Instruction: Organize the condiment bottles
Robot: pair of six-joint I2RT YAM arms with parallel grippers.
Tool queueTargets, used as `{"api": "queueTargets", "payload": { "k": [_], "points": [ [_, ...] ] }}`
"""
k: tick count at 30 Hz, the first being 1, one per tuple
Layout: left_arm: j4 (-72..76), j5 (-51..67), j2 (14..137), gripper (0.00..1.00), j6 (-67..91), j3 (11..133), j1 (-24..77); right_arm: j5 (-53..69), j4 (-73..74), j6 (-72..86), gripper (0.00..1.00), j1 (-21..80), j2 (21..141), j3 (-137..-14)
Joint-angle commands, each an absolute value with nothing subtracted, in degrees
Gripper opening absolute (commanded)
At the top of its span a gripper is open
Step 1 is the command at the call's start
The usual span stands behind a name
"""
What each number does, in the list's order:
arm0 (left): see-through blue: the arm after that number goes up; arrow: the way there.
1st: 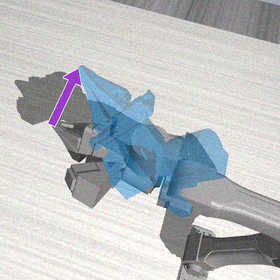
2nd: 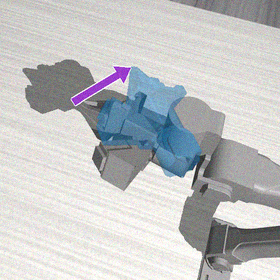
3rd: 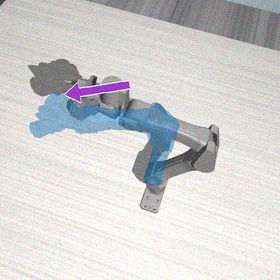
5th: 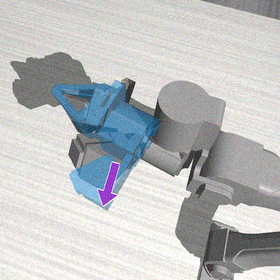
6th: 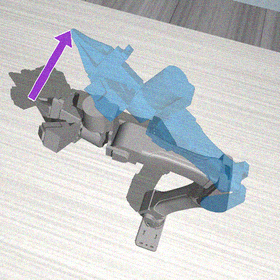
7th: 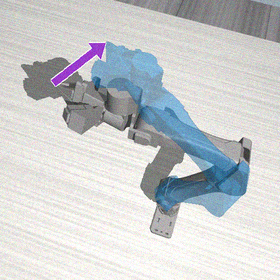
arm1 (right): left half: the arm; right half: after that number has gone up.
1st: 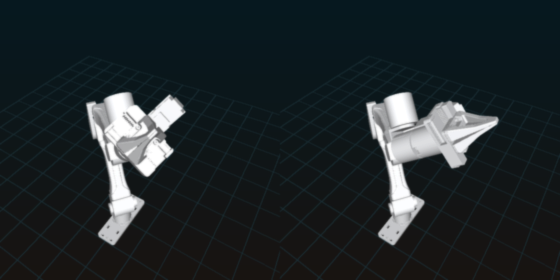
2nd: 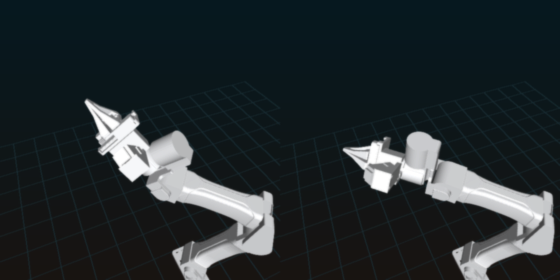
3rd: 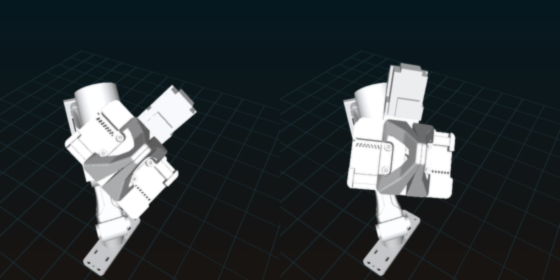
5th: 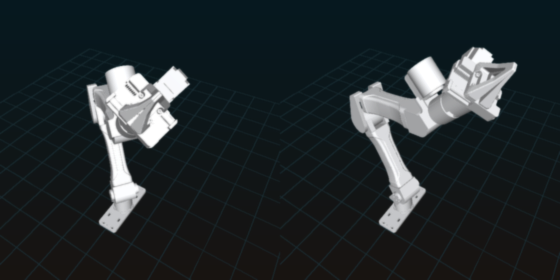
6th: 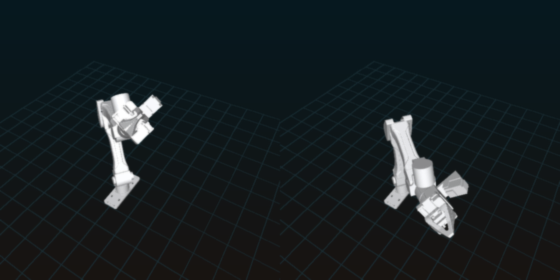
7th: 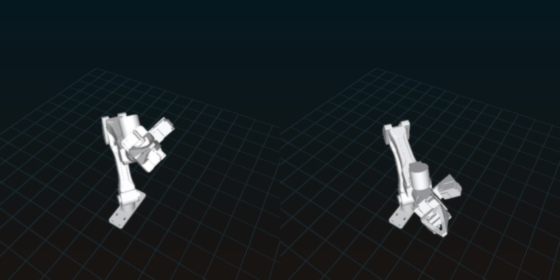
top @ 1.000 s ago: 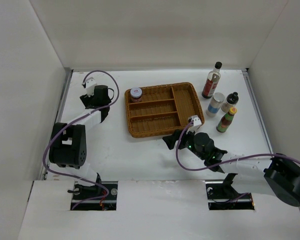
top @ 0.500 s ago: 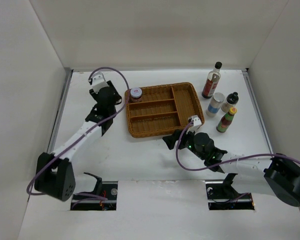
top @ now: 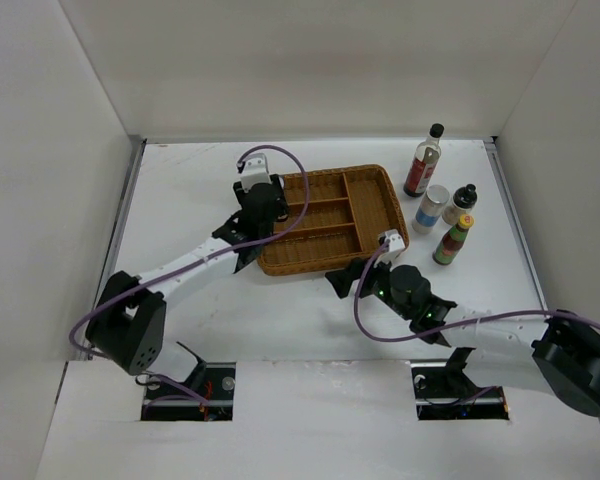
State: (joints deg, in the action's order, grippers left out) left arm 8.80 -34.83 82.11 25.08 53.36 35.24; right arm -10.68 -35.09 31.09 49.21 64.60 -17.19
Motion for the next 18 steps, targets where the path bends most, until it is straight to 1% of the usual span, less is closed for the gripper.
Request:
{"api": "queueTargets", "payload": {
  "k": [1,6,10,14,17,18],
  "points": [
    [11.2,-34.5,84.1,0.38,25.3,57.0,35.3,-10.5,-38.0,31.1,0.97,49.3,62.9,-17.8],
    [10.7,-34.7,88.5,0.4,24.9,57.5,35.4,-10.7,-37.9,31.0,0.97,49.4,62.8,-17.8],
    [10.6,-34.5,92.3,0.48,24.7,57.0,35.1,-11.1,-37.8,31.0,0.97,49.3,62.1,-17.6],
    [11.1,-34.5,94.4,0.61,24.8,56.6,35.4,-11.7,-37.5,30.9,0.97,49.3,61.4,-17.6],
    [11.6,-34.5,93.7,0.77,24.8,56.0,35.7,-12.6,-37.4,30.6,0.97,49.3,60.6,-17.5],
    [11.8,-34.5,93.2,0.8,24.8,55.7,35.7,-13.2,-37.4,30.4,0.97,49.3,60.1,-17.5]
  ]
}}
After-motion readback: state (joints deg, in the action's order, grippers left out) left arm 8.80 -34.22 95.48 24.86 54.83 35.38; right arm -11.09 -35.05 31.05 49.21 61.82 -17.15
